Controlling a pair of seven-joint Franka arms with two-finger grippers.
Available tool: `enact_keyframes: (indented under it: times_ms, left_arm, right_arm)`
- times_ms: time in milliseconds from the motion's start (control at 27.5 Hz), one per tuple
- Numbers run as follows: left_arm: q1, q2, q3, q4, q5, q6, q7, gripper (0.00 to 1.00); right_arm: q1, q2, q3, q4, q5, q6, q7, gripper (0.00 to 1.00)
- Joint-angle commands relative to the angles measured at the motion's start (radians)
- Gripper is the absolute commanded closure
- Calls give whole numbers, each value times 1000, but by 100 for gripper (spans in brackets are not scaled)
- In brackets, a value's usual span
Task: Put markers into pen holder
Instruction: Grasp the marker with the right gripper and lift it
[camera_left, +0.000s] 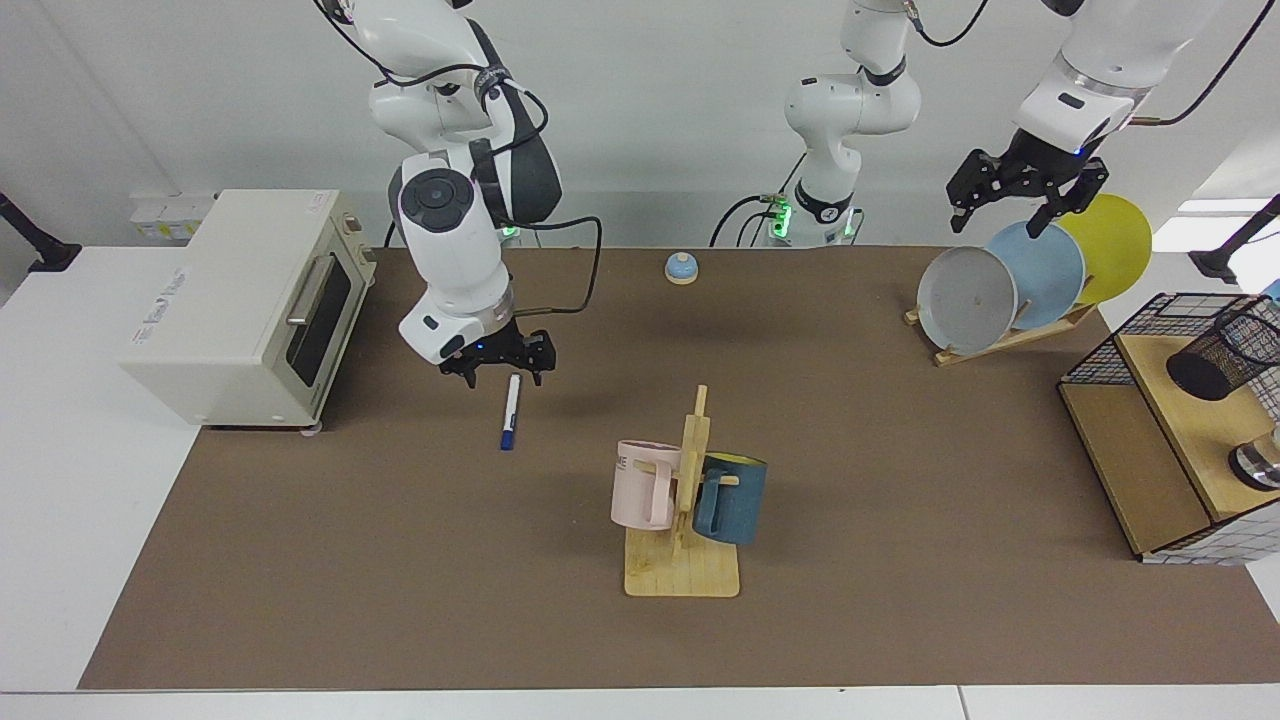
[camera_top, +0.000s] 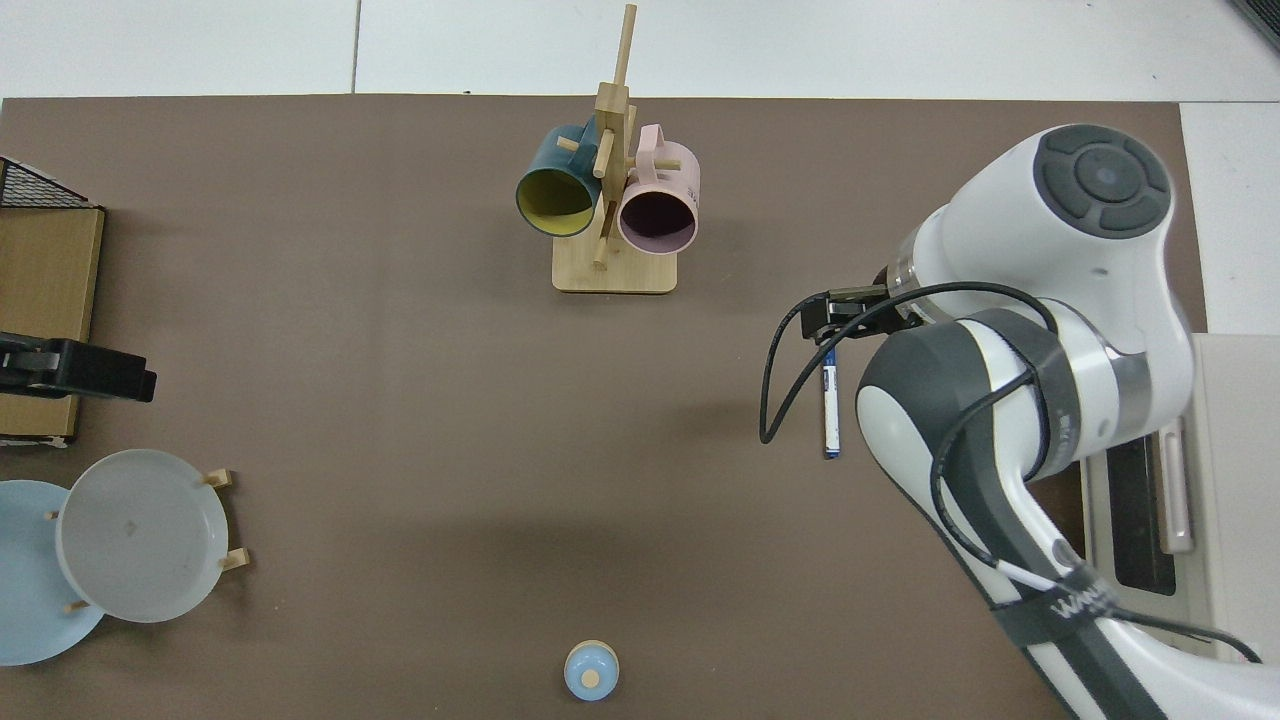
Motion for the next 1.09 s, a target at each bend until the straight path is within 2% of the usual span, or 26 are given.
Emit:
enact_keyframes:
  times_ms: [0, 218, 363, 727, 872, 1054]
  left_arm:
    - [12, -14, -6, -8, 6, -4, 6, 0]
    - [10, -14, -6, -6, 6, -4, 3, 0]
    - [10, -14, -6, -8, 6, -6, 2, 0]
    - [10, -14, -6, -8, 6, -9, 0, 0]
    - [10, -14, -6, -8, 6, -11, 0, 0]
    - [10, -14, -6, -8, 6, -11, 2, 0]
  right_arm:
    - [-10, -48, -1, -143, -19, 118, 25, 1]
    - [-15, -47, -4, -258, -27, 237, 28, 1]
    - [-30, -38, -4, -293, -50, 288, 30, 2]
    - [-27, -15, -4, -333, -53, 357, 37, 3]
    - [-15, -4, -4, -359, -53, 415, 77, 4]
    - [-16, 14, -4, -358, -79, 429, 82, 10]
